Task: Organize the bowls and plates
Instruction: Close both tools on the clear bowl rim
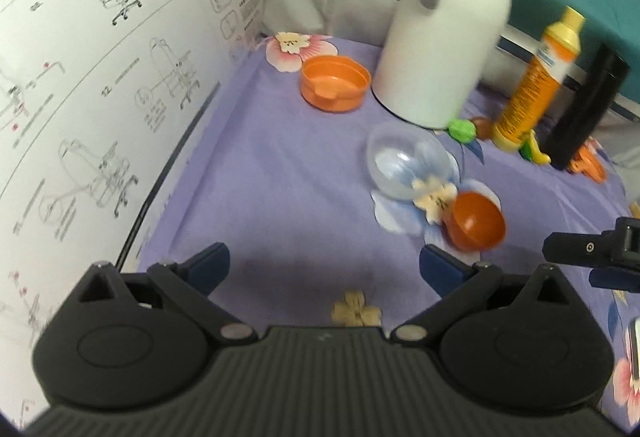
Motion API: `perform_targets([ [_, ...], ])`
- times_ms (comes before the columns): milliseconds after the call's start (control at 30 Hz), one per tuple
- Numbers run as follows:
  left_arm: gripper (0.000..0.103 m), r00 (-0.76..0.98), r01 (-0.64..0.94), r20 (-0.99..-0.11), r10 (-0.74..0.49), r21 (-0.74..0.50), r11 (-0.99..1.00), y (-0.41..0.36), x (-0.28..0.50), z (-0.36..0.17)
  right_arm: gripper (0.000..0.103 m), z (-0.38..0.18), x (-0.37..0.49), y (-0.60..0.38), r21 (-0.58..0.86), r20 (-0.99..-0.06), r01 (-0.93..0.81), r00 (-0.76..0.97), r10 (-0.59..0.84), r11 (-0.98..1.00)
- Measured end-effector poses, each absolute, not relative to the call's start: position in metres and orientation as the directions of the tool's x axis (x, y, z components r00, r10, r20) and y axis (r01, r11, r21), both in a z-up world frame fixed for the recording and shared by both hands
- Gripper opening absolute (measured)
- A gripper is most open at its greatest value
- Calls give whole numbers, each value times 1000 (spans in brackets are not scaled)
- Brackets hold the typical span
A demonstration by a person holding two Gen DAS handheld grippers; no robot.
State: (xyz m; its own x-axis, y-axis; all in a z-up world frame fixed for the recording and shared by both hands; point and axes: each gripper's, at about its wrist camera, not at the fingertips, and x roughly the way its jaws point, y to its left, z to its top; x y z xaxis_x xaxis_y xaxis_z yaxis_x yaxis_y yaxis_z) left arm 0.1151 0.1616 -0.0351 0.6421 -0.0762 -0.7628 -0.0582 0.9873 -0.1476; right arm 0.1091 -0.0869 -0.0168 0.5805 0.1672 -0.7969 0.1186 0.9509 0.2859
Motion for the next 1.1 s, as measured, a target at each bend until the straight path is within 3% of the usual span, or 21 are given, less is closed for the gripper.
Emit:
perform_targets([
  [333, 103, 648, -46, -760, -41, -93, 995, 149, 184, -47, 103, -16, 183, -73, 290, -789, 89, 586, 186, 953],
  [500, 100, 654, -52, -756, -28, -82, 995, 137, 209, -58, 92, -25, 215, -65, 276, -793, 75, 582, 182, 958],
  [667, 92, 648, -28, -761, -33, -67, 997, 123, 226, -66, 67, -43, 240, -62, 328, -800, 87, 556, 227, 941],
  [733, 89, 642, -18, -766, -40, -67, 998, 119, 231, -69, 49, -48, 247, -60, 345, -797, 79, 550, 248, 935],
  [833, 81, 628, -2, -776, -55, -73, 997, 118, 239, -74, 39, -56, 254, -57, 358, -798, 76, 542, 263, 930],
  [900, 66, 617, 8, -784, -71, -85, 996, 116, 244, -77, 35, -59, 258, -55, 369, -798, 76, 538, 273, 926],
  [1000, 44, 598, 25, -796, -98, -103, 994, 113, 250, -82, 19, -67, 266, -51, 378, -799, 72, 530, 285, 923],
  [1100, 33, 553, 77, -820, -145, -122, 989, 108, 253, -87, 10, -73, 270, -45, 384, -797, 64, 526, 296, 921],
])
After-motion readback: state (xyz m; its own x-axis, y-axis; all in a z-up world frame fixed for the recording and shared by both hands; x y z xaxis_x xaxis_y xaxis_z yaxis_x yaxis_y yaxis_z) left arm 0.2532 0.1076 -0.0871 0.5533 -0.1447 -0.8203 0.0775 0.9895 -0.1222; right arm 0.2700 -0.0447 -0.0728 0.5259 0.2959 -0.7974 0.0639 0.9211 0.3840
